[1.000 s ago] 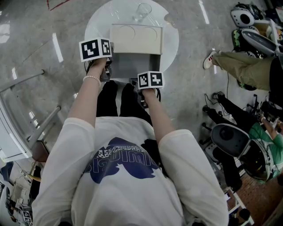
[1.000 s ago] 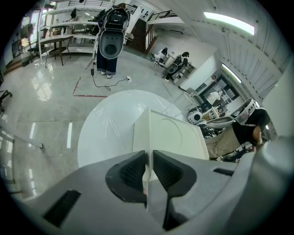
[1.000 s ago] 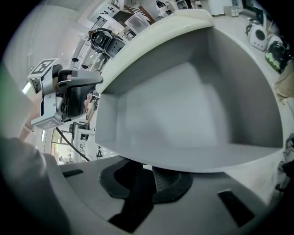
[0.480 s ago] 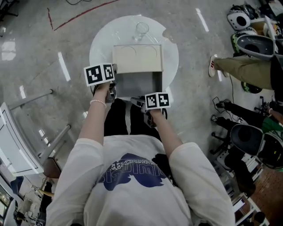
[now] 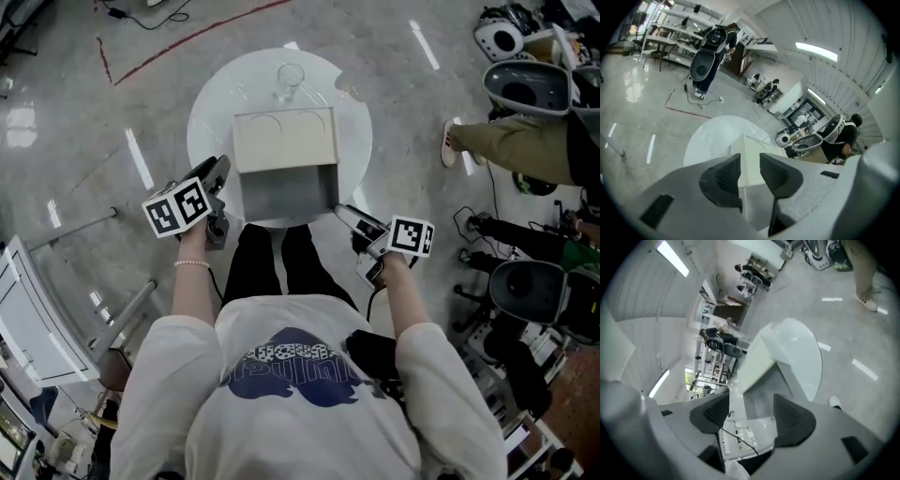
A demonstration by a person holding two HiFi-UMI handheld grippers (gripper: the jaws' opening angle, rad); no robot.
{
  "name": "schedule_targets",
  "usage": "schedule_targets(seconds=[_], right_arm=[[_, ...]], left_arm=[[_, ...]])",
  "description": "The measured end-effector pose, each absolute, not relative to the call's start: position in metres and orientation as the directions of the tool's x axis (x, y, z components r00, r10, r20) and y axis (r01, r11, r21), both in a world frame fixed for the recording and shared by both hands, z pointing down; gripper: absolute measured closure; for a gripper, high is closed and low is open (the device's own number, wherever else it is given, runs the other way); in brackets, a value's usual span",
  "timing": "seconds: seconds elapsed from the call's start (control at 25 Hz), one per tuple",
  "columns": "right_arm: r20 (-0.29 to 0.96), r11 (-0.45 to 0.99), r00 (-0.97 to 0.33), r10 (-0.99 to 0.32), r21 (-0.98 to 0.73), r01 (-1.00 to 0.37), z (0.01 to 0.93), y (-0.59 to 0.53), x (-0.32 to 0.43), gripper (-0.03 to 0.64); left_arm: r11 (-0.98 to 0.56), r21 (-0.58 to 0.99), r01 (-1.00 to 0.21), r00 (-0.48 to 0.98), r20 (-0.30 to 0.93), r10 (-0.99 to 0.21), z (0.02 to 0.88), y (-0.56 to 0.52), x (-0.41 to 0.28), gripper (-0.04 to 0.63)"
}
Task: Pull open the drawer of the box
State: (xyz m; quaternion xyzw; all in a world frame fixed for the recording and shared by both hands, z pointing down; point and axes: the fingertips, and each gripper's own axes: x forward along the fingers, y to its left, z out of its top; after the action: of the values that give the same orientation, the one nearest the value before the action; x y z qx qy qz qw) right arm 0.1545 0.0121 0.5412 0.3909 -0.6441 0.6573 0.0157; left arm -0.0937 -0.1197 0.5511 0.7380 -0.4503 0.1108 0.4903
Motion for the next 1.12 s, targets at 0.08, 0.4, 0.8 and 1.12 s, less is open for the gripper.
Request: schedule_targets(seconds=[0.08,0.4,0.8,1.12], right_arm=[[0.475,-0.094,-0.636,-0.608,-0.839,-0.536,0.499,-0.024,0.176,0.330],[0.187,0.269,-0.387,-0.903,-0.457,-0.848,0.319,-0.126,0.187,0.479],[-0.095,0.364,-0.373,-0.923,0.103,-0.926,0.232,-0.122,0.140,0.618],[-0.123,0.372,-0.389,-0.913,0.145,-0.917,0.224,-0.111,0.142,0.618]], left_arm=[[-0.139,0.586,-0.799,0.524,0.564,-0.638,0.516,-0.119,-0.111,0.486],[-0.199,0.255,-0.946,0.270,0.282,-0.921,0.346,-0.110,-0.134,0.489],[-0.219,-0.054,-0.974,0.222,-0.050,-0.974,0.248,-0.104,-0.074,0.588],[-0.238,-0.088,-0.967,0.246,-0.087,-0.965,0.235,-0.104,-0.064,0.589]])
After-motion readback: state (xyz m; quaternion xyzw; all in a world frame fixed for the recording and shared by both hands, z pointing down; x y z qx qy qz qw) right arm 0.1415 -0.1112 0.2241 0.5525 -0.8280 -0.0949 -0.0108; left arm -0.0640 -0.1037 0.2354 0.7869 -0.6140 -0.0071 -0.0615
